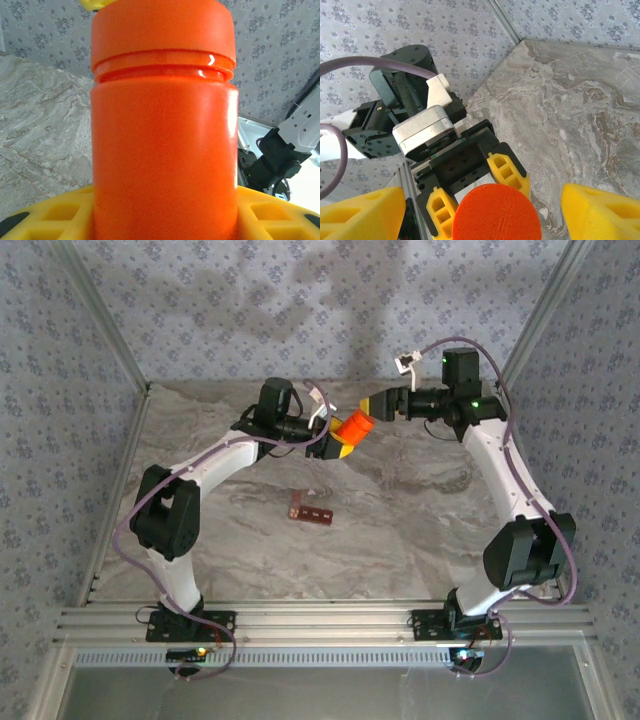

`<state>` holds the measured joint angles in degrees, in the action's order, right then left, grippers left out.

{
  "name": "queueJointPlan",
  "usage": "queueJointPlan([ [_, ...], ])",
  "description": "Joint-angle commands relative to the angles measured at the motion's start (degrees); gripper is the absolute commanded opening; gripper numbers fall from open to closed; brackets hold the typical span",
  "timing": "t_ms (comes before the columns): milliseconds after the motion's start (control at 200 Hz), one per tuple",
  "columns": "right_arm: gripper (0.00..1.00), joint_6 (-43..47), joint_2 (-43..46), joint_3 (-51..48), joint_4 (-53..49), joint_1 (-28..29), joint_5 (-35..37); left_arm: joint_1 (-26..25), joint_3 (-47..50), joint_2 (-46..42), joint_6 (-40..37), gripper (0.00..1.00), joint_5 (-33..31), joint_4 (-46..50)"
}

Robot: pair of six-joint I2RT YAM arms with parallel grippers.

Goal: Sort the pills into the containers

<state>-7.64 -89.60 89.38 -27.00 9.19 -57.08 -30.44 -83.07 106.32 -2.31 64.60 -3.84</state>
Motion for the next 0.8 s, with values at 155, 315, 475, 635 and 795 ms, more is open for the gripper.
queueJointPlan([
  [155,0.82,4.5,-1.9,1.6,-5.3,2.1,0.7,-0.4,-2.6,-0.9,-0.4,0.0,3.0,0.7],
  [315,0.77,4.7,-1.8,0.9,-5.5,2.7,1.3,-0.5,-2.8,-0.9,-0.4,0.0,2.9,0.7],
  [475,0.56,4.4,-1.7,0.3,-5.4,2.9,1.7,-0.5,-2.9,-0.9,-0.2,0.0,2.8,0.5],
  [635,0.43,3.7,-1.3,-1.4,-4.7,3.6,3.4,-0.5,-2.9,-0.9,0.2,0.0,2.4,0.0],
  [795,0.38,-0.9,-0.3,-5.6,-1.0,4.7,7.0,-0.6,-2.2,-1.6,0.6,0.0,-0.2,-1.2],
])
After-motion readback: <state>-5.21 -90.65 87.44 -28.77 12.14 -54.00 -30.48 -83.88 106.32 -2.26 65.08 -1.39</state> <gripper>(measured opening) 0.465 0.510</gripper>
